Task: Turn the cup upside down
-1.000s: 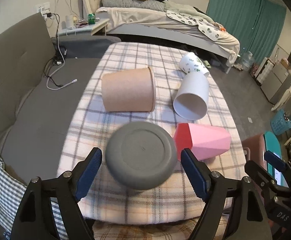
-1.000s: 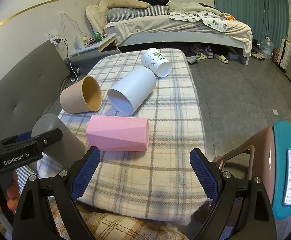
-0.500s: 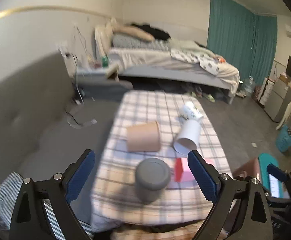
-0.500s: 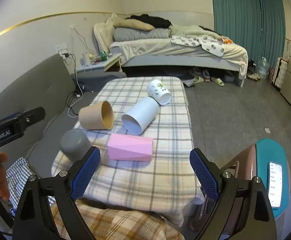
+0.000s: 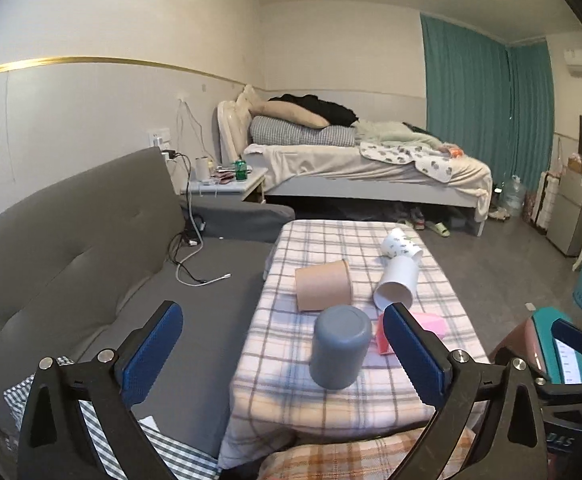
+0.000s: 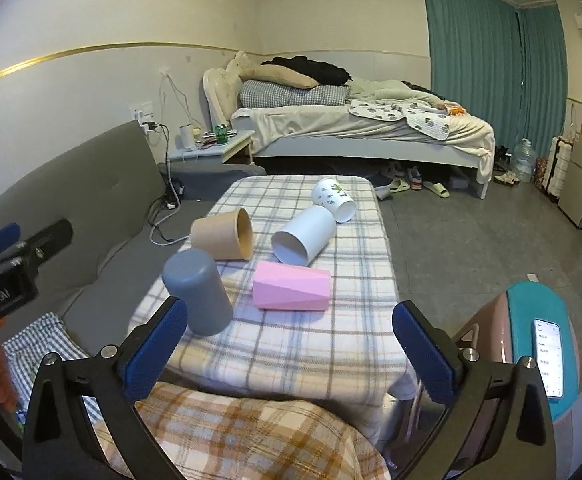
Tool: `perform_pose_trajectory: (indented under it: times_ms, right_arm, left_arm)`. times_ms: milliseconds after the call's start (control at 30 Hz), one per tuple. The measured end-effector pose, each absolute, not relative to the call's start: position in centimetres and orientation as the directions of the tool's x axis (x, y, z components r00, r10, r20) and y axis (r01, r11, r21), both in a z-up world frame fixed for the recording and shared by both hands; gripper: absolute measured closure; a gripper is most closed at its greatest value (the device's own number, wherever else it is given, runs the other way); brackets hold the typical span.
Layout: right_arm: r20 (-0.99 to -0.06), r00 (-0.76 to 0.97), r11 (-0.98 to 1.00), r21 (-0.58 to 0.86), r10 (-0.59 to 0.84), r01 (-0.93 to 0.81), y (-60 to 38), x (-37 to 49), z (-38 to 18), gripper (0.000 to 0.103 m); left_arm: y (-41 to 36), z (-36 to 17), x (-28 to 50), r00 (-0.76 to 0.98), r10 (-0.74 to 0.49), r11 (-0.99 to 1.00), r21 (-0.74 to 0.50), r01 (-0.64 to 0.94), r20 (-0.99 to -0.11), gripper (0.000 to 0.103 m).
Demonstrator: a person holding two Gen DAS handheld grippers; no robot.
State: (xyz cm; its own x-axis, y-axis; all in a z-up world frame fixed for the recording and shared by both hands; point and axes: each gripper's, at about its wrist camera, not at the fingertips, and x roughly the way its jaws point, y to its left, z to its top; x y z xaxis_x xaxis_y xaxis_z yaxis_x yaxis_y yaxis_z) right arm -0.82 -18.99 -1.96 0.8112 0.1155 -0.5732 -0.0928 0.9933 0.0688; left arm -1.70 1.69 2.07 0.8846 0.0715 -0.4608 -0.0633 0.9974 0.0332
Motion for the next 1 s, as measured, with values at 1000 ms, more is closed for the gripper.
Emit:
perform_pose_trajectory:
  times_ms: [1000]
  right_arm:
    - [-0.592, 0.800, 0.995, 0.060, 0.096, -0.075, -19.3, -0.7, -3.0, 0.000]
  left_arm:
    - [0.5, -1.6, -2.5, 0.845, 0.064, 0.998, 0.040, -0.051, -0.531, 0.000]
